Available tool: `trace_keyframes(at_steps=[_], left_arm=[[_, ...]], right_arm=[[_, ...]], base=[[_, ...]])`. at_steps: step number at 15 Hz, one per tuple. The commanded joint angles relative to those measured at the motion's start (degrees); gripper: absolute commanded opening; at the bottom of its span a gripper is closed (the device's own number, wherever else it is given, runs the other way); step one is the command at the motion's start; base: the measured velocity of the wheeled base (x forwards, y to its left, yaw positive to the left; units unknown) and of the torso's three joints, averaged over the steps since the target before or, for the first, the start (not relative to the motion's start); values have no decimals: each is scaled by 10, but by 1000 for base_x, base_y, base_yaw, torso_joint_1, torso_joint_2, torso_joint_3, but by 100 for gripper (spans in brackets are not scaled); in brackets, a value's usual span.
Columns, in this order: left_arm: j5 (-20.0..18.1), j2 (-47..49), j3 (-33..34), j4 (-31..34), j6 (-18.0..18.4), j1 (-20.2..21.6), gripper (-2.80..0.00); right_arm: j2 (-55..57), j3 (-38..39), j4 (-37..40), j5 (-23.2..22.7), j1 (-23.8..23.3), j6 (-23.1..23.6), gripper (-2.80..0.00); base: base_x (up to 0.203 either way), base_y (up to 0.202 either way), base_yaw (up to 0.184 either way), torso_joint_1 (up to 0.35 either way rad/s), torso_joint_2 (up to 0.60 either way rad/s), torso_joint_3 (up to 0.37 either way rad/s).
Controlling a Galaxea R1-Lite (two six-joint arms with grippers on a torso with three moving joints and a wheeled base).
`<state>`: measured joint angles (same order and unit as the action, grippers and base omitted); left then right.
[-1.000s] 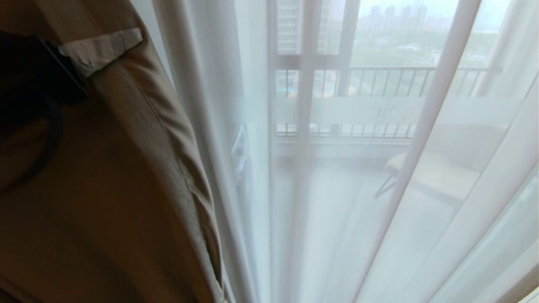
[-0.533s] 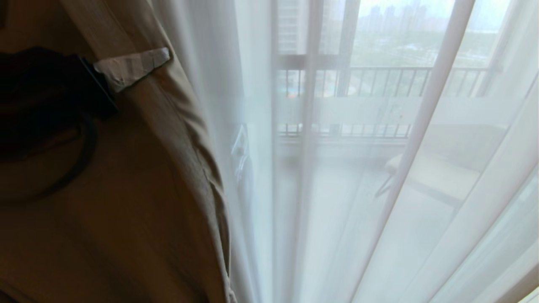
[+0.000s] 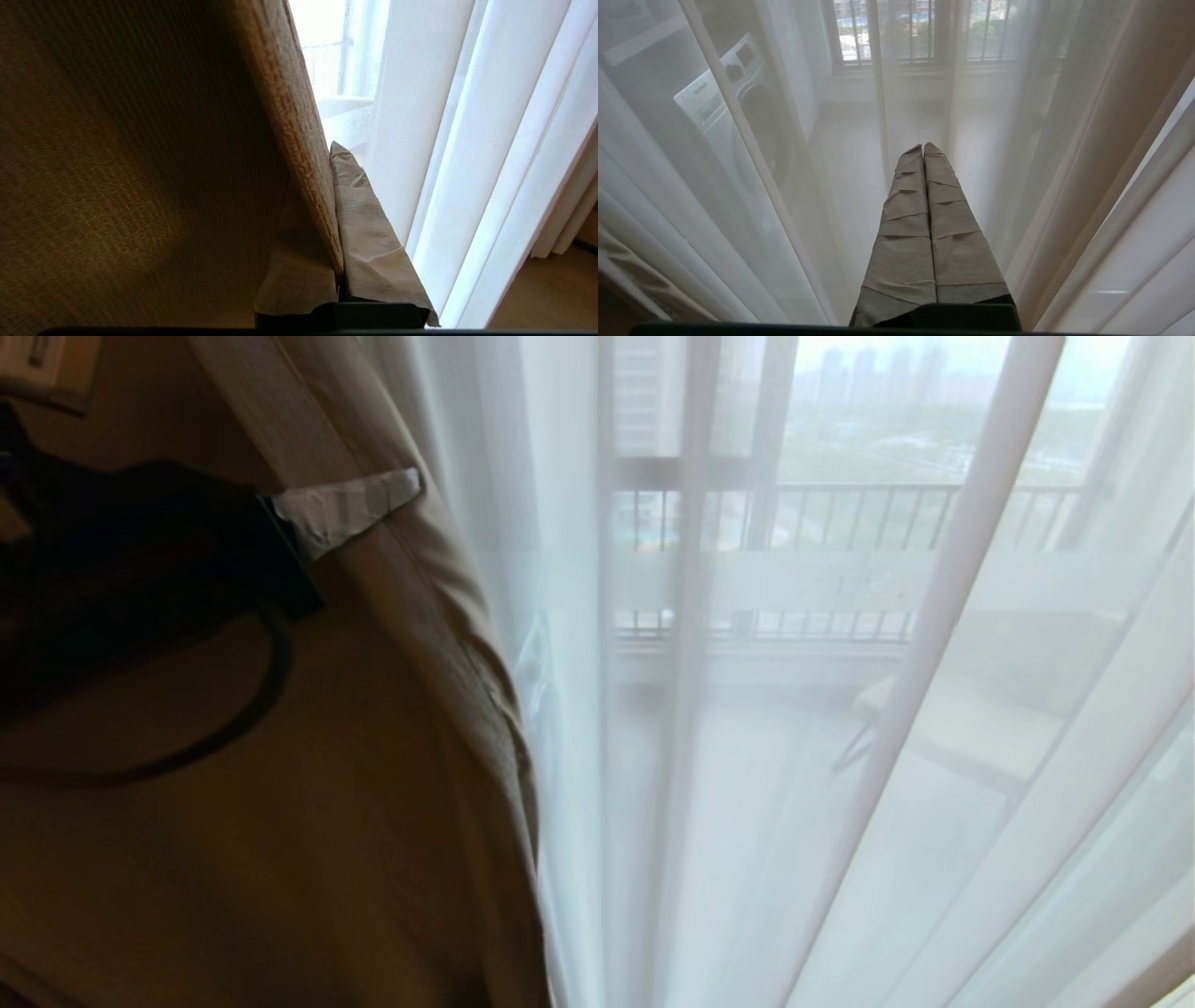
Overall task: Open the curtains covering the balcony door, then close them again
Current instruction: Close the outer curtains on both sides
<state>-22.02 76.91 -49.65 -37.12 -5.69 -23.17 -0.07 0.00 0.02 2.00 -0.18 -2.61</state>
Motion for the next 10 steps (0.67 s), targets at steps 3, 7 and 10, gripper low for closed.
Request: trace_keyframes(at_steps=[3,7,10], left_arm=[[12,13,-3,-2,36,0,-280],[12,24,-11,9,97,1,-280],[9,24,-53,119,165,1,-280]], right_arm=[[1,0,0,0,0,0,-280],[1,0,0,0,0,0,-280],[1,0,0,0,0,0,-280]], base=[[0,0,0,0,0,0],[0,0,0,0,0,0],[0,0,0,0,0,0]])
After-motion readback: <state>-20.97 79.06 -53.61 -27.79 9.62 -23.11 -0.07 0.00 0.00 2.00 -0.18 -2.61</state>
